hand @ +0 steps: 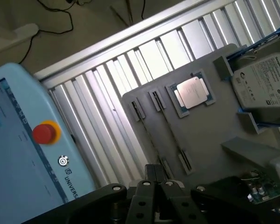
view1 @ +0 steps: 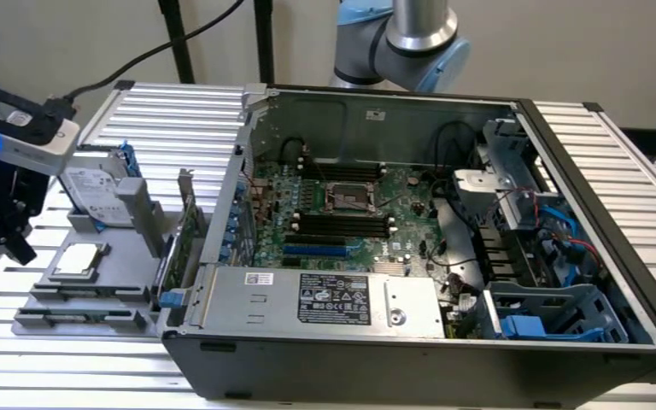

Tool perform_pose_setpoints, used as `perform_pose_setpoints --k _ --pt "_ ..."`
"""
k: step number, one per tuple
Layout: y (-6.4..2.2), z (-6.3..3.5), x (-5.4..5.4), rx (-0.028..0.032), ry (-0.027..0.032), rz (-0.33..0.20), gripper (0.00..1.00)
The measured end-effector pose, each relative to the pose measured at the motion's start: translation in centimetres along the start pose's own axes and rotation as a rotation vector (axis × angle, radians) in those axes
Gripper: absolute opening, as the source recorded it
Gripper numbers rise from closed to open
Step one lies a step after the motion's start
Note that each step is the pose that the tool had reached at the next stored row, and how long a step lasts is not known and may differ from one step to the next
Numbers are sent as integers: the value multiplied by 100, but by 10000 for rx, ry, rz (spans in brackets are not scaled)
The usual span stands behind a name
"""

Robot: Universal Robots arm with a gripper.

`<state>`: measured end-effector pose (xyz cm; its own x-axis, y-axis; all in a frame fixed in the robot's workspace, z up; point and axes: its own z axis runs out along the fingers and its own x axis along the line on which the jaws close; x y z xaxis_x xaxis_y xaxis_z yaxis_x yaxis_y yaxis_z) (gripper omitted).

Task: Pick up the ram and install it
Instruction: 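Pick up the ram and move it above insertion slot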

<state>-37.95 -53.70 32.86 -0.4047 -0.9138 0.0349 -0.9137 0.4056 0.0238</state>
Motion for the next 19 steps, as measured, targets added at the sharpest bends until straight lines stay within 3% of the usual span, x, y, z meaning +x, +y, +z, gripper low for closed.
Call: perform_pose_setpoints --k 6,19 --pt "-1 27 -1 60 76 -1044 11" --pt "-1 209 -9 186 103 -2954 11"
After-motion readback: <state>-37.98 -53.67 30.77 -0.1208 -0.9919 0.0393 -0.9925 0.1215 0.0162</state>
